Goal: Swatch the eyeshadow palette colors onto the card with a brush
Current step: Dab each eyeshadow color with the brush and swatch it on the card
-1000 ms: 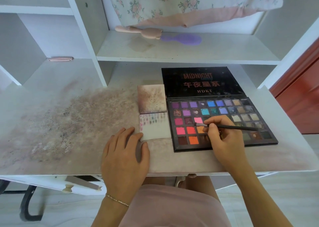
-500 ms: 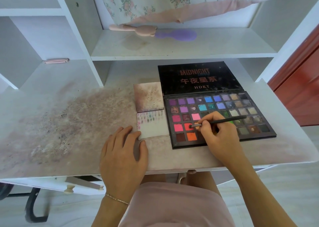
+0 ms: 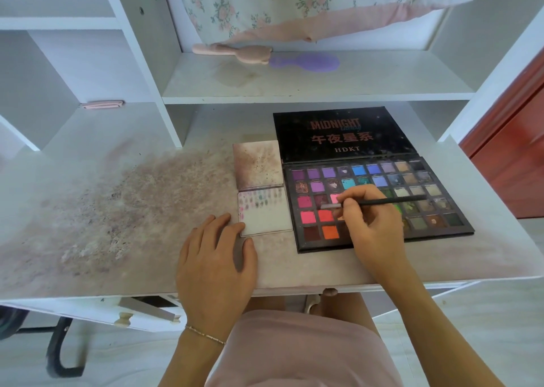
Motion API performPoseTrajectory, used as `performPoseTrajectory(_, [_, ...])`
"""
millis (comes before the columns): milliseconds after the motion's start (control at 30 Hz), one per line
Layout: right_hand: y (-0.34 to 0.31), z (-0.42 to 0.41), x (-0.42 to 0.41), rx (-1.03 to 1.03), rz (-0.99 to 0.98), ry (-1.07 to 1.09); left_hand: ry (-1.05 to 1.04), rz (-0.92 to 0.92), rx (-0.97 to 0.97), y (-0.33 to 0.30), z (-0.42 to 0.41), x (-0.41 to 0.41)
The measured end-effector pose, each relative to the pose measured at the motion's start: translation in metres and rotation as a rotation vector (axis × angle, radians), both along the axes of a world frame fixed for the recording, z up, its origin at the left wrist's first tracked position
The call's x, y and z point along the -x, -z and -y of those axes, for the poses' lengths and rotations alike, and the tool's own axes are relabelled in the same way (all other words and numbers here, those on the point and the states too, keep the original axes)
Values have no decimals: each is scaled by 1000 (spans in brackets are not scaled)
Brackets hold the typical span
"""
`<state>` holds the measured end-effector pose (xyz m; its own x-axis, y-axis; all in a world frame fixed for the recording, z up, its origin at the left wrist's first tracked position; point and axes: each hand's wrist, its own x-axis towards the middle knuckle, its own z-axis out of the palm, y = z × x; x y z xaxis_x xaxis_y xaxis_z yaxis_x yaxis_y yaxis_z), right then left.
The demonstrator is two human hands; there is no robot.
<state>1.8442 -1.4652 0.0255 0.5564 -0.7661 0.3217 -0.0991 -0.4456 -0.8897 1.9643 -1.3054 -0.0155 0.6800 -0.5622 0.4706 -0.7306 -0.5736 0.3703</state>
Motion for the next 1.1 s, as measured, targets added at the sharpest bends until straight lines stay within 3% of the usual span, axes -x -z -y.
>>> performPoseTrajectory(233, [-1, -28, -50, -52, -72, -215, 2, -17, -11, -4, 0, 1])
performPoseTrajectory(1100, [3, -29, -61, -85, -202, -265, 13, -36, -49, -4, -1, 0])
